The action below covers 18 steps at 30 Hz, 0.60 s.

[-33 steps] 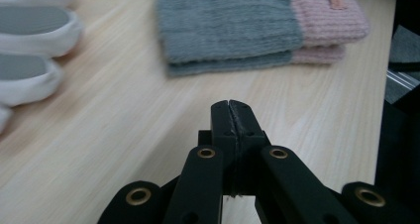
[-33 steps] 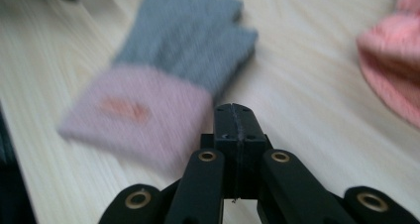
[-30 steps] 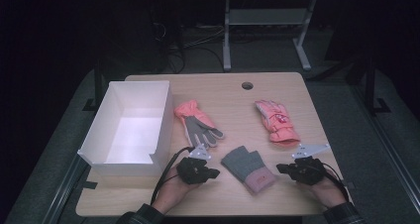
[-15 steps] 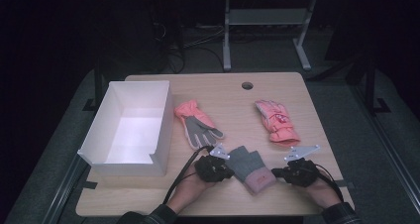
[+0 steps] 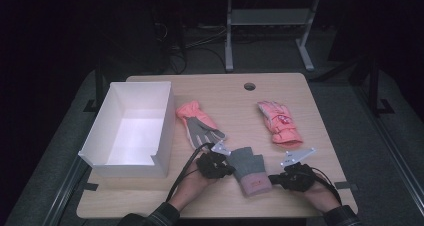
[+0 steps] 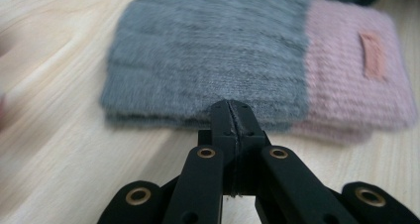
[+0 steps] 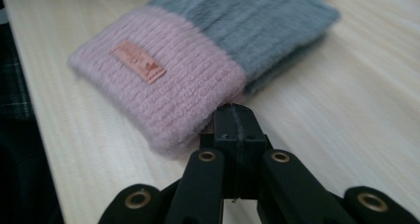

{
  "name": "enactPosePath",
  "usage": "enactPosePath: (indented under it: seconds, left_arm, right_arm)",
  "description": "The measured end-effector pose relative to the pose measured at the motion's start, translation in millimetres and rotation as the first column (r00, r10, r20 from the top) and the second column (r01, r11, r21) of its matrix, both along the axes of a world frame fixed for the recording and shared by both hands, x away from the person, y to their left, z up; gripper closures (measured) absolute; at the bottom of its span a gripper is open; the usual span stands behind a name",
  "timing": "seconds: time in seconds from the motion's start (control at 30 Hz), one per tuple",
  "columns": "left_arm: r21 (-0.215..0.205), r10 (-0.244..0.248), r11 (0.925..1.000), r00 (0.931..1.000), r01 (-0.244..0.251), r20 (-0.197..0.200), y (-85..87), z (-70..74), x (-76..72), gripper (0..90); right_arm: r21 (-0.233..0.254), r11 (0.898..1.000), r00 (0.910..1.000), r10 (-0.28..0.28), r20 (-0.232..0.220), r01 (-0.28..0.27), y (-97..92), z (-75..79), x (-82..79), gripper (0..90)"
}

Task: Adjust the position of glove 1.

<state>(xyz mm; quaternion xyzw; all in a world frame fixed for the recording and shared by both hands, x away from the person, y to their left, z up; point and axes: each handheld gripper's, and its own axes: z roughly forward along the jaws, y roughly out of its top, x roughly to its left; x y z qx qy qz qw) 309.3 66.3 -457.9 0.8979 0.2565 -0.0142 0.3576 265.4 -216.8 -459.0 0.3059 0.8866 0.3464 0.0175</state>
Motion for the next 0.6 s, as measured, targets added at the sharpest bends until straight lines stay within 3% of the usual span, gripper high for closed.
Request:
enactPosePath:
  seconds: [0.3, 0.53, 0.6]
  left_arm:
    - [-0.004, 0.014, 0.9999, 0.9999, -0.014, -0.001, 8.6, 1.7, 9.2, 89.7]
    - [-0.013, 0.029, 0.9995, 0.9996, -0.029, -0.004, 10.6, 1.6, 14.9, 89.7]
    - [-0.013, 0.026, 0.9996, 0.9997, -0.026, -0.002, 11.4, 3.4, 17.1, 89.7]
  right_arm:
    - [0.027, 0.993, 0.9932, 0.116, -0.004, -0.116, 24.0, -0.6, -9.4, 90.0]
    - [0.029, 0.986, 0.9866, 0.163, -0.007, -0.162, 45.6, -2.7, -13.1, 90.0]
    - [0.035, 0.984, 0.9842, 0.176, 0.012, -0.177, 52.4, -1.9, -13.7, 90.0]
